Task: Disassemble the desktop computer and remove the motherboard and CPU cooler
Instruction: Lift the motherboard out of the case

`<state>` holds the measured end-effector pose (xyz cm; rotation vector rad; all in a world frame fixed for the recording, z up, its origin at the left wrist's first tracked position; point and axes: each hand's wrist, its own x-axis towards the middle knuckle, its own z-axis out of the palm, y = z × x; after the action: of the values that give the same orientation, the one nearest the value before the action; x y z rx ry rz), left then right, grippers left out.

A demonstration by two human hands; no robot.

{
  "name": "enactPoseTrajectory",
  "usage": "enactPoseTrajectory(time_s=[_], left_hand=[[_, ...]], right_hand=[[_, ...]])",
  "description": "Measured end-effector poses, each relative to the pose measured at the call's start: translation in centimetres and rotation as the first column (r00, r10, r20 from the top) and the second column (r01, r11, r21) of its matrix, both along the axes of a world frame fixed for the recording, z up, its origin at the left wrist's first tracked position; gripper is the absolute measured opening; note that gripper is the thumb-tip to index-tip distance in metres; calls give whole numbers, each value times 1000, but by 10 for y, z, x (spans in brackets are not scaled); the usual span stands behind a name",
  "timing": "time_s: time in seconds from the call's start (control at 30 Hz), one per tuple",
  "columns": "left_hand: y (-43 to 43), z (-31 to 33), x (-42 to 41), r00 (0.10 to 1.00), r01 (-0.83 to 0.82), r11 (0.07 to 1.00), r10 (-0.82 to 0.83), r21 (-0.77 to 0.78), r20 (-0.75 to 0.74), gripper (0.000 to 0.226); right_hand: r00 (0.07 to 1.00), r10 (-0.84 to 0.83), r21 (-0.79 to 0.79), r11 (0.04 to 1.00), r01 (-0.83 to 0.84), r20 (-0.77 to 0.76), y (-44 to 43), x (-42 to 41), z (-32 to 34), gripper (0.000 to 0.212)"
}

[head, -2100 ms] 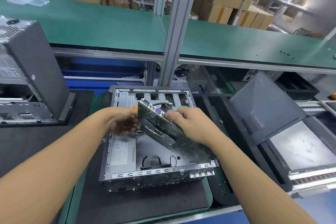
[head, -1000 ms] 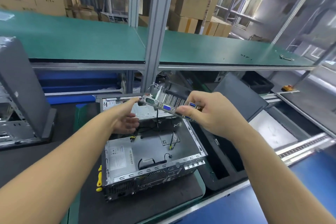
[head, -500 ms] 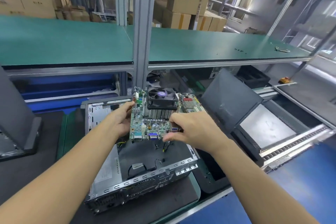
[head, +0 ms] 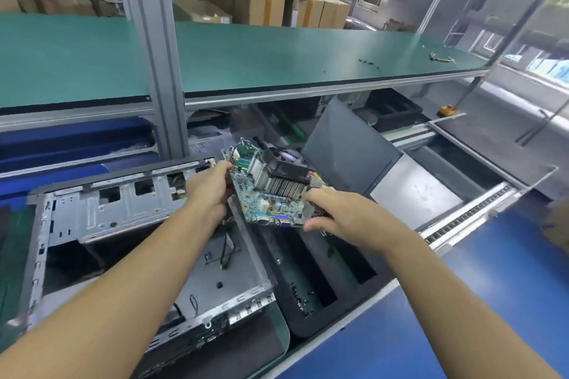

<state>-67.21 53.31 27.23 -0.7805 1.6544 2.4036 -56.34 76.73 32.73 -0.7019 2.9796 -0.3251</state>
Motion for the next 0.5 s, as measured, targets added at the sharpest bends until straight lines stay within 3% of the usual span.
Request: enactPoseTrajectory(time_s=[0.2,0.37,0.5], left_hand=[[71,-21,-20,998,56,997,-54,-45,34,8],[112,-42,-26,970,170,984,-156,-60,186,5],[136,-49,-23,928,236,971,-215,-35,303,43]], right_hand=[[999,-33,71,997,33,-3,68,-7,-19,31],[1000,-11,170,985,8,15,101,-8,-52,36],[995,5,322,946,-37,99,117,-8,-82,35]])
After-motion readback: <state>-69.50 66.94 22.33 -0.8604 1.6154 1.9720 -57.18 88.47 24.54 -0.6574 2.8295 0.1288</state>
